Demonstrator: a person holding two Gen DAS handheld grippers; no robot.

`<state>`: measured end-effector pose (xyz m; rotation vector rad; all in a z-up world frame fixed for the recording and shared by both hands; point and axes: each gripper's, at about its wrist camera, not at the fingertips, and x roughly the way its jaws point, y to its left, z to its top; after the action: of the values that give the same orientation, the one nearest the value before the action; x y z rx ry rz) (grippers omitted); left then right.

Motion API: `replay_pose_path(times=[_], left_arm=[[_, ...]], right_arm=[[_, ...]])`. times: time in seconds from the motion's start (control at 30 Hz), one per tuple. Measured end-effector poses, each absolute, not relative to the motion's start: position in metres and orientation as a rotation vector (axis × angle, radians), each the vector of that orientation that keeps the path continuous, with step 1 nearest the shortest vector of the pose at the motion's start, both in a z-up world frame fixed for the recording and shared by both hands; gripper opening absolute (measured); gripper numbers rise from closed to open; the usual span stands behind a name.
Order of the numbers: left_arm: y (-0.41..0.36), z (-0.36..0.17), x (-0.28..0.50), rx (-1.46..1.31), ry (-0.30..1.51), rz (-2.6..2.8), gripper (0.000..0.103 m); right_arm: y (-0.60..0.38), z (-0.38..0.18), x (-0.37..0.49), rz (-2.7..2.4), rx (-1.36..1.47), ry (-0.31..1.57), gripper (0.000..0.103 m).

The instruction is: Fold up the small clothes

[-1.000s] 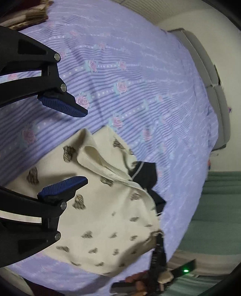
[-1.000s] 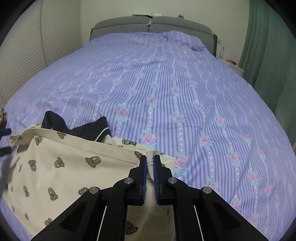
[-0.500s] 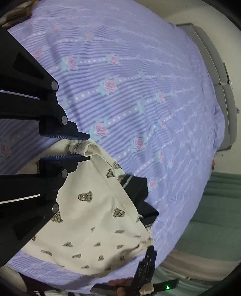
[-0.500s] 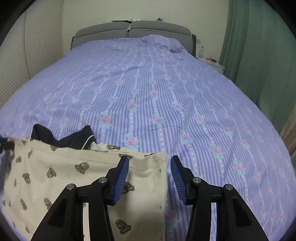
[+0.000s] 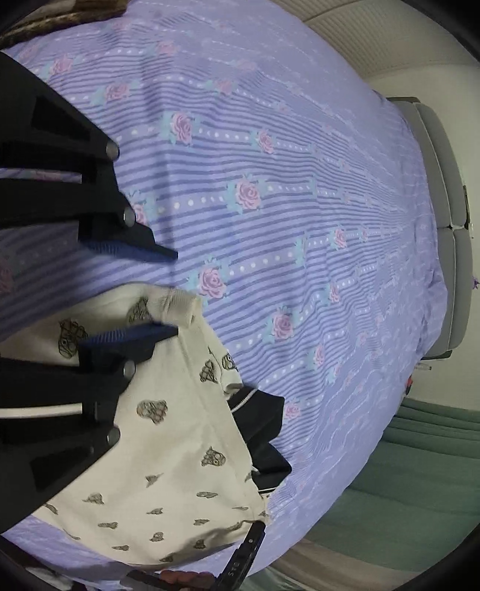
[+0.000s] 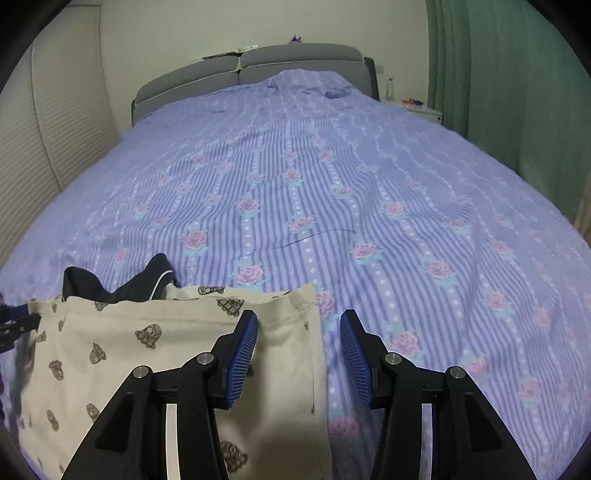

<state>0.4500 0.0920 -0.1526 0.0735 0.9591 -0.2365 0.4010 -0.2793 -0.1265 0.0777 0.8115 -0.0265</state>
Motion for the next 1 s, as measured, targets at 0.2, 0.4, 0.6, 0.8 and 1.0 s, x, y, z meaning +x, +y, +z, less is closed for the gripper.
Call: replay_pose_path(times=[0.2,0.4,0.6,0.8,1.0], left_arm=[[0.085,-0.145,0.449,0.041,0.942,-0.235,0.014],[0.087,-0.137,0.444,0.028,0.914,-0.222,0.013],[0.088,-0.130,0.436,0.017,0.869,-0.214,0.008],[0.091,-0.129,0.436,0.000,0.835,-0.168,0.008],[0.092,-0.153,0.446,0.012,0.897,-0.148,0.008]], right_arm=[[-0.289,-0.136,0.418,0.007,0.155,0.850,0.032],[-0.283,-0.130,0.414,0.038,0.130,0.809,0.021],[-0.284,-0.126,0.413,0.030,0.117,0.809,0.006],[-0.287,-0.096,0.407,-0.057,0.062,0.695,0.005],[-0.288,-0.119,0.423,-0.081,0.036,0.769,0.005]])
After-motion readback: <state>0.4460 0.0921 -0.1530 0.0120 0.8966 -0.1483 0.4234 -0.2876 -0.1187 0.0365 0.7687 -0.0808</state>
